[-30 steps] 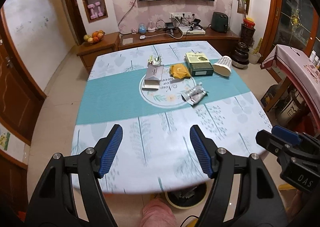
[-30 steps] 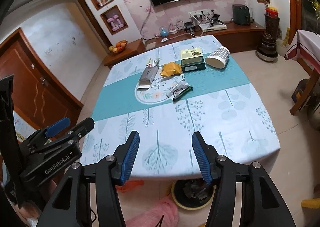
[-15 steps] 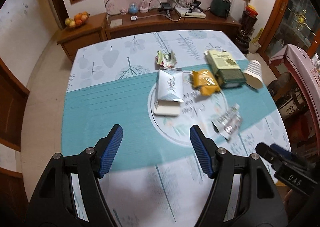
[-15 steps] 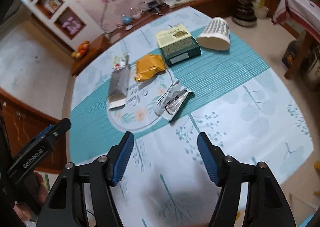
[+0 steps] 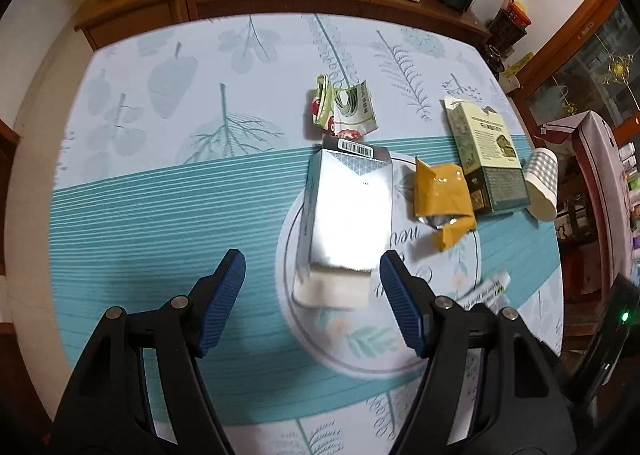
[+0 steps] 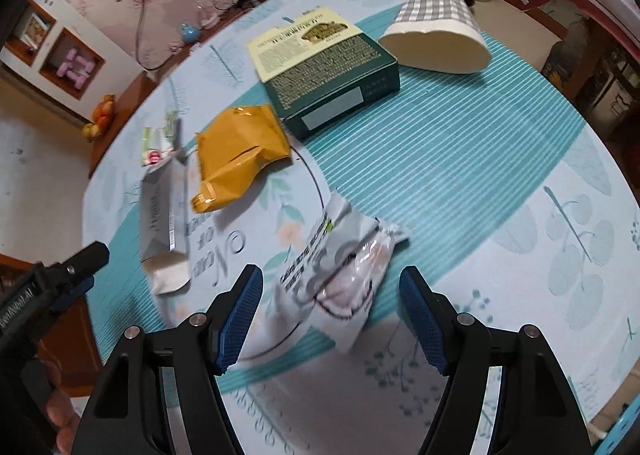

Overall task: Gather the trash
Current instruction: 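Grasp the silver EARPLUGS box with the left tool while the right tool grasps the small tube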

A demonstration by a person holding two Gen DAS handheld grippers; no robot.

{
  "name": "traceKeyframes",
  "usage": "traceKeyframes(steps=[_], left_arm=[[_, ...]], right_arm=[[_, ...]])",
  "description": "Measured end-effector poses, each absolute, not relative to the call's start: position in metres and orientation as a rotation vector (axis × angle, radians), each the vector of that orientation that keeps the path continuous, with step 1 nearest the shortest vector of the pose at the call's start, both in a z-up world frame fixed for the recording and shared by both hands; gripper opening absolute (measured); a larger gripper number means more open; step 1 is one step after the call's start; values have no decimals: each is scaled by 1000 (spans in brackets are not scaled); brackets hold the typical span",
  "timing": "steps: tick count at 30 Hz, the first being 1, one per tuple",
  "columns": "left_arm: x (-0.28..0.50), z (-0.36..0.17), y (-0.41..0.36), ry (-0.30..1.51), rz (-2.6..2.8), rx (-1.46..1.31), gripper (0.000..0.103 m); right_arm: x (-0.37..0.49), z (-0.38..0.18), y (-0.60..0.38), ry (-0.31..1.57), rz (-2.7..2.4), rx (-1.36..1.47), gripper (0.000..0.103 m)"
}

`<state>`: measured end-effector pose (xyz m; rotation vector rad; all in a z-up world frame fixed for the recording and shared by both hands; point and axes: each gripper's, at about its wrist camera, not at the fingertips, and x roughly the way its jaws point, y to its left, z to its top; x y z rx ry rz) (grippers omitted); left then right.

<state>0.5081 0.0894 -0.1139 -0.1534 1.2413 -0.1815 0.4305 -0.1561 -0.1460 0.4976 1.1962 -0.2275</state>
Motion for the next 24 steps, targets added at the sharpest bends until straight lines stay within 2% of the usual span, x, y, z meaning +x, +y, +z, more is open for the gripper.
traceKeyframes(steps=[5, 8, 10, 11, 16, 17, 21, 24], left_arm=[[533, -136, 76, 1328, -212, -167, 67], [542, -142, 70, 1336, -218, -155, 68], [547, -143, 66, 1321, -220, -140, 81], [549, -143, 63, 1314, -225, -136, 83], [556, -147, 47, 1326, -249, -92, 83], [557, -148, 46, 1329, -246, -80, 83], [562, -157, 39, 1340, -190, -23, 83], [567, -164, 37, 1362, -169, -22, 80]], right_arm=[[447, -159, -149, 1209, -248, 459, 70], [454, -160, -144, 1195, -265, 423, 63], [457, -160, -142, 1192, -274, 401, 58], [458, -161, -141, 1192, -277, 396, 54], [460, -160, -144, 1188, -281, 420, 46], [460, -160, -145, 1190, -285, 419, 41], [453, -158, -148, 1189, -278, 425, 37], [451, -158, -151, 1187, -265, 440, 31]])
